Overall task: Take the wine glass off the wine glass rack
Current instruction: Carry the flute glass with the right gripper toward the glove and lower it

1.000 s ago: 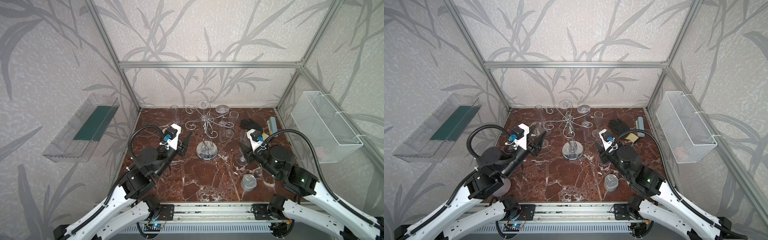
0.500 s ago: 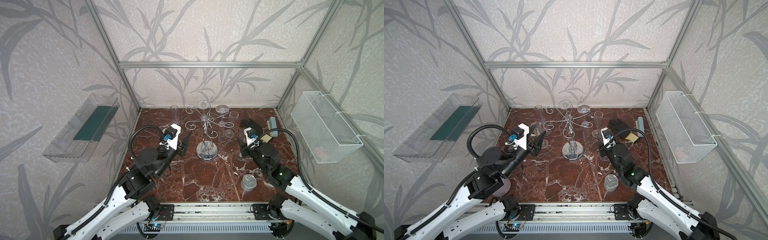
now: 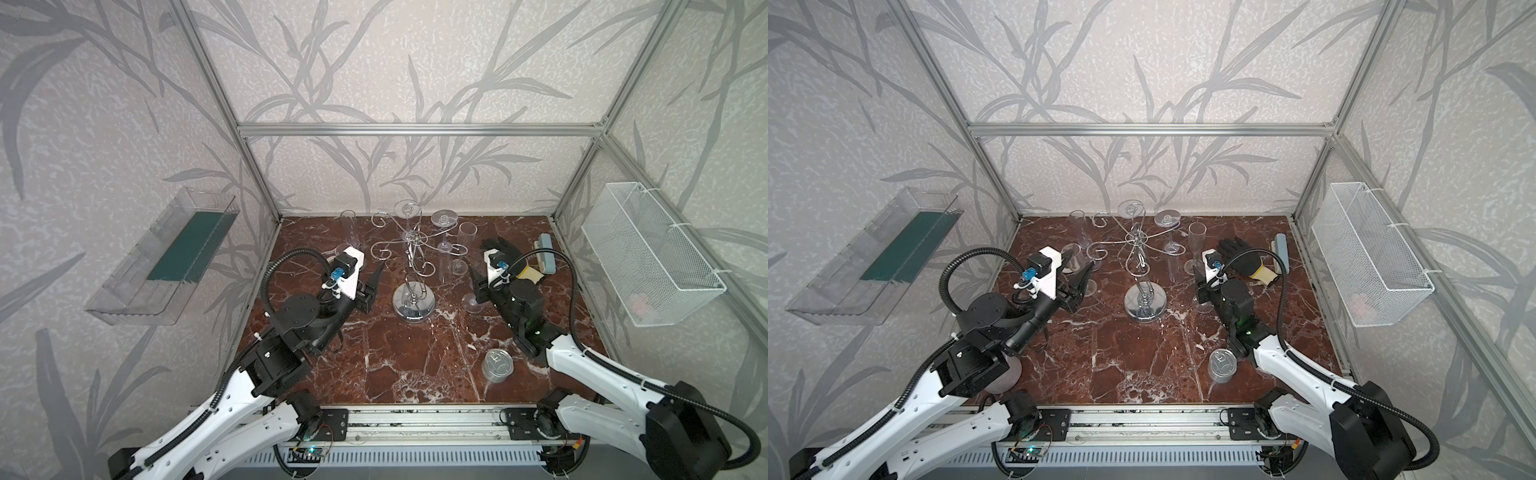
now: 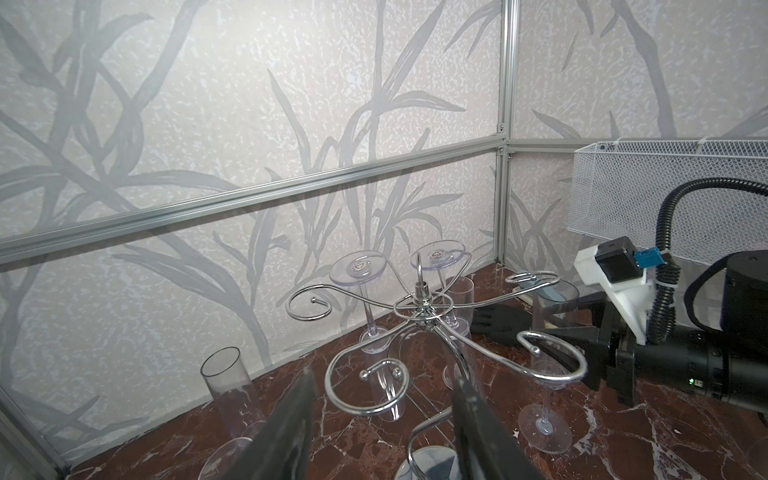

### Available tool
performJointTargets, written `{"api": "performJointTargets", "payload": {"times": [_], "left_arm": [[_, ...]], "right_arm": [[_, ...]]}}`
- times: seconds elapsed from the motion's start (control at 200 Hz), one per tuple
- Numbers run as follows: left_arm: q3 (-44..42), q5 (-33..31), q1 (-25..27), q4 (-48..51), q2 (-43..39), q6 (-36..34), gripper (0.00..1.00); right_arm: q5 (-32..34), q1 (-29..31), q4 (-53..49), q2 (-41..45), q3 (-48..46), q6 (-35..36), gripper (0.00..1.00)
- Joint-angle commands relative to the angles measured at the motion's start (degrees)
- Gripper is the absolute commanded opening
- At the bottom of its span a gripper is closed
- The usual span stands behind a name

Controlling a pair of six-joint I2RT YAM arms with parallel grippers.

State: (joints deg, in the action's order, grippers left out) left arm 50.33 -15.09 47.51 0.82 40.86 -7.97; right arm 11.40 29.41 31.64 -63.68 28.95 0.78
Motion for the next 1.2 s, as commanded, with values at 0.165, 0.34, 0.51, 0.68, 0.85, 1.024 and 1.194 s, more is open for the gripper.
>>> {"api": "performJointTargets", "payload": {"times": [0.165,0.34,0.51,0.68,0.85,1.024,1.194], "left_arm": [[2.44,-0.03,-0.05,-0.32,0.89,-0.41,0.55],[2.67,-0.23,-0.04,-0.03,0.54,-0.56,0.55],[2.87,-0.08,-0.05,0.15,0.52,-0.56,0.55],[2.93,-0.03,-0.02,0.32,0.39,-0.56,0.55],[2.59,-0.11,-0.05,0.54,-0.17,-0.38,0.55],[2.24,-0.48,0.0,0.85,-1.0,-0.21,0.55],[2.21,-0.29,-0.05,0.93,-1.22,-0.01,0.55]], "right_arm": [[-3.0,-2.15,12.84,-8.11,1.49,-1.36,0.31],[-3.56,-2.84,15.25,-11.97,2.0,-2.25,0.31],[-3.09,-2.87,16.39,-14.38,2.34,-2.31,0.31],[-2.61,-3.17,16.63,-15.33,2.06,-2.21,0.31],[-2.39,-3.22,16.26,-14.94,1.59,-2.35,0.37],[-2.5,-3.28,15.57,-13.94,1.13,-2.46,0.51],[-2.95,-3.23,14.49,-12.84,1.2,-2.31,0.67]]}}
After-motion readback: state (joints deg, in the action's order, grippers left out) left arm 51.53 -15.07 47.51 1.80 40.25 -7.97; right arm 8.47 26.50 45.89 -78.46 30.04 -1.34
